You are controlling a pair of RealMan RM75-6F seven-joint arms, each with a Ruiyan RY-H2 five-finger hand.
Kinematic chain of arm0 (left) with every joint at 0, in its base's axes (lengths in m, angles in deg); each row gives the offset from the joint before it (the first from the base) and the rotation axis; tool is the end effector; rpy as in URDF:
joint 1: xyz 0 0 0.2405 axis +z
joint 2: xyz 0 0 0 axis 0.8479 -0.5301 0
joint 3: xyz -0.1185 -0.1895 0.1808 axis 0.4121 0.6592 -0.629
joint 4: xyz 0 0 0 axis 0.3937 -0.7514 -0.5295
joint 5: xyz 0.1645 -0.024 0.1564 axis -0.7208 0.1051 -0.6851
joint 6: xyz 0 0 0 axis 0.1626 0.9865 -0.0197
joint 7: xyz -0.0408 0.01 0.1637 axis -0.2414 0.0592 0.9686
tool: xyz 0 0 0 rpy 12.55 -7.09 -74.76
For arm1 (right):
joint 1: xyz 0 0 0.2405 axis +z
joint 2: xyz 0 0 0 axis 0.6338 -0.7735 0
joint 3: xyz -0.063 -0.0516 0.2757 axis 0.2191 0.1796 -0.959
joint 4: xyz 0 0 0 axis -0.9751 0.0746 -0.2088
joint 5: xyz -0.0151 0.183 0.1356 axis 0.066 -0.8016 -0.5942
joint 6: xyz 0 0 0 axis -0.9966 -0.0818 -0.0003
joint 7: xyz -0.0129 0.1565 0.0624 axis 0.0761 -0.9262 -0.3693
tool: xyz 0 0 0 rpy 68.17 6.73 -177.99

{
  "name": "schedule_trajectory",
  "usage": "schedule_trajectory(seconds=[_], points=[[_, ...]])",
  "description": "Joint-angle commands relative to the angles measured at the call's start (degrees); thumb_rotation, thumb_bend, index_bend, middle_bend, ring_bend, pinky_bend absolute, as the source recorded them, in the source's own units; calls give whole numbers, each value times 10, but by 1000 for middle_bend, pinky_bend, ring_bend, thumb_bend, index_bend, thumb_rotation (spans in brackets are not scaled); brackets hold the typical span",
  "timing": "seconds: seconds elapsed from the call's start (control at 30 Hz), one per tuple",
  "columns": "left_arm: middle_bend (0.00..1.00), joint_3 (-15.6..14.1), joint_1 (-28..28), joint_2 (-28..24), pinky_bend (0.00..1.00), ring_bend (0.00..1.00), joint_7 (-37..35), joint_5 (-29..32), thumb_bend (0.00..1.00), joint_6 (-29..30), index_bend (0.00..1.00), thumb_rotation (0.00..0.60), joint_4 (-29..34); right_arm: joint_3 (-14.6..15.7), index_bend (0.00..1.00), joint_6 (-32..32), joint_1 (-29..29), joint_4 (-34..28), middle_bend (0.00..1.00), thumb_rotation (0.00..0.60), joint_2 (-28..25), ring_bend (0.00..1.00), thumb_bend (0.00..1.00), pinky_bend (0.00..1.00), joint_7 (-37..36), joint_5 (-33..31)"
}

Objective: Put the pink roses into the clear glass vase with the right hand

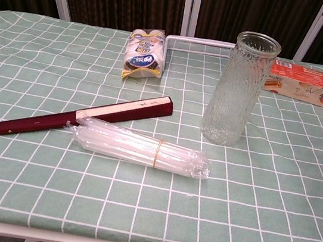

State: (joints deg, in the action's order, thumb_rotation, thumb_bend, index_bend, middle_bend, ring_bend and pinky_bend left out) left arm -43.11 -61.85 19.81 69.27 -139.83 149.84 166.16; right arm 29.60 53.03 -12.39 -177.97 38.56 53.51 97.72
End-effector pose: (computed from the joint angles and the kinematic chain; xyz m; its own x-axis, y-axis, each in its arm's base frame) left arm -0.3392 0.1915 0.1165 0.4361 -0.0069 0.8999 0.8958 -0.0915 -0.4348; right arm -0.1404 -0.3316 0.1722 -0.2551 -0.2322 0.9386 -0.8621 -0.3850 -0.3295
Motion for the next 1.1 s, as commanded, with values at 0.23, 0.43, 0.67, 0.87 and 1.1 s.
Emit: schedule_trajectory(seconds=[0.23, 0.43, 0.67, 0.87, 1.1], points=[[25, 0, 0, 2, 147, 5, -6, 4, 0, -3, 114, 600, -6, -12, 717, 5, -11, -60, 591, 600, -5, 273, 158, 122, -166, -35], [25, 0, 0, 2, 146, 5, -14, 7, 0, -6, 114, 600, -10, -11, 717, -4, -11, -74, 590, 600, -3, 272, 159, 123, -151, -66], [25, 0, -1, 7, 147, 5, -24, 7, 0, -8, 114, 600, -19, -10, 717, -42, 5, -87, 590, 600, 9, 273, 159, 125, -153, -101], [25, 0, 3, 5, 146, 5, -40, 11, 0, -6, 114, 600, -27, -20, 717, -59, 23, -77, 590, 600, 37, 272, 160, 126, -146, -145], [25, -1, 5, 7, 146, 5, -55, 15, 0, -8, 114, 600, -38, -38, 719, -78, 50, -57, 590, 600, 76, 273, 160, 126, -120, -224]])
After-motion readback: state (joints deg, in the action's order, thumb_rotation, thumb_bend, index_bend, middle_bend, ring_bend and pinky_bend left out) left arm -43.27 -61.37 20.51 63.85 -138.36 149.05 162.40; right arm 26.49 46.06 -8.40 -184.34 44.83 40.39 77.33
